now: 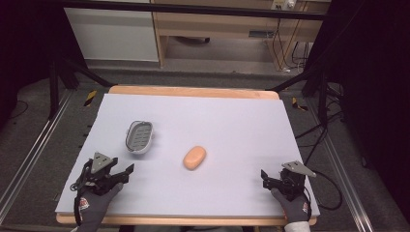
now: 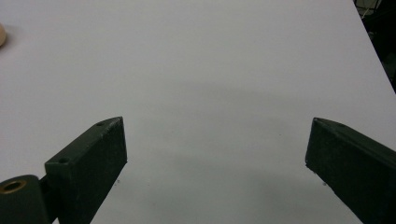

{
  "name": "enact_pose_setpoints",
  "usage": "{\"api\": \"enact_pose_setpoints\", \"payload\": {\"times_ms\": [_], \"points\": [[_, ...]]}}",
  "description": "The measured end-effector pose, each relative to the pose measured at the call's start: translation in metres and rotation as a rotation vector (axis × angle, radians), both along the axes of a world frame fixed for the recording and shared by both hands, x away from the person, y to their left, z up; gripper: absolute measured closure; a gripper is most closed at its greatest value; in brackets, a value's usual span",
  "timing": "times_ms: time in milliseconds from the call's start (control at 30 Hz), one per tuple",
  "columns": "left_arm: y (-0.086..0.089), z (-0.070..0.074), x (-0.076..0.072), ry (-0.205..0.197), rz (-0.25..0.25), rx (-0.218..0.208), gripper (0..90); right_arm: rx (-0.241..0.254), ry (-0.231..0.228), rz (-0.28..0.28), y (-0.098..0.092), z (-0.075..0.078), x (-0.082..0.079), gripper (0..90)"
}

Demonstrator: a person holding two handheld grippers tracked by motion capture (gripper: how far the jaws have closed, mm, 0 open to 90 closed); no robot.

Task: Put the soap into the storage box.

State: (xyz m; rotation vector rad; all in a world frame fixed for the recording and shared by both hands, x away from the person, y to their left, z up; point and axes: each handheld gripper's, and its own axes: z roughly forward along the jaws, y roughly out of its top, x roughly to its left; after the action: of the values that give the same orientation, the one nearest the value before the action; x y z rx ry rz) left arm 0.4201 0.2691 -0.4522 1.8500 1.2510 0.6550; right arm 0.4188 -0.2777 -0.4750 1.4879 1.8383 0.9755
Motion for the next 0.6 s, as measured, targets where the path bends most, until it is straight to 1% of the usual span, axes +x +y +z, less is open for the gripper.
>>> {"api": "enact_pose_setpoints", "payload": {"times_ms": [67,133,333,500,567,600], "points": [[-0.005,0.0,0.0,0.006,-0.02,0.008,32.0,0.0,0.001,-0.001,0.0,0.0,0.0,5.6],[-0.007,0.0,-0.001,0.006,-0.025,0.003,31.8,-0.003,0.001,-0.002,0.001,0.0,0.0,5.6],[-0.018,0.001,-0.001,0.013,-0.067,0.004,30.7,-0.005,0.003,0.0,0.001,0.0,0.0,5.6],[-0.024,0.002,0.001,0.02,-0.086,0.0,29.8,-0.003,0.005,0.002,0.002,0.0,0.0,5.6],[-0.026,0.001,0.002,0.028,-0.094,0.009,29.6,-0.002,0.011,0.004,0.002,-0.001,0.001,5.6],[-0.027,0.001,0.002,0.029,-0.094,0.002,29.6,-0.002,0.011,0.004,0.002,-0.001,0.001,5.6]]}}
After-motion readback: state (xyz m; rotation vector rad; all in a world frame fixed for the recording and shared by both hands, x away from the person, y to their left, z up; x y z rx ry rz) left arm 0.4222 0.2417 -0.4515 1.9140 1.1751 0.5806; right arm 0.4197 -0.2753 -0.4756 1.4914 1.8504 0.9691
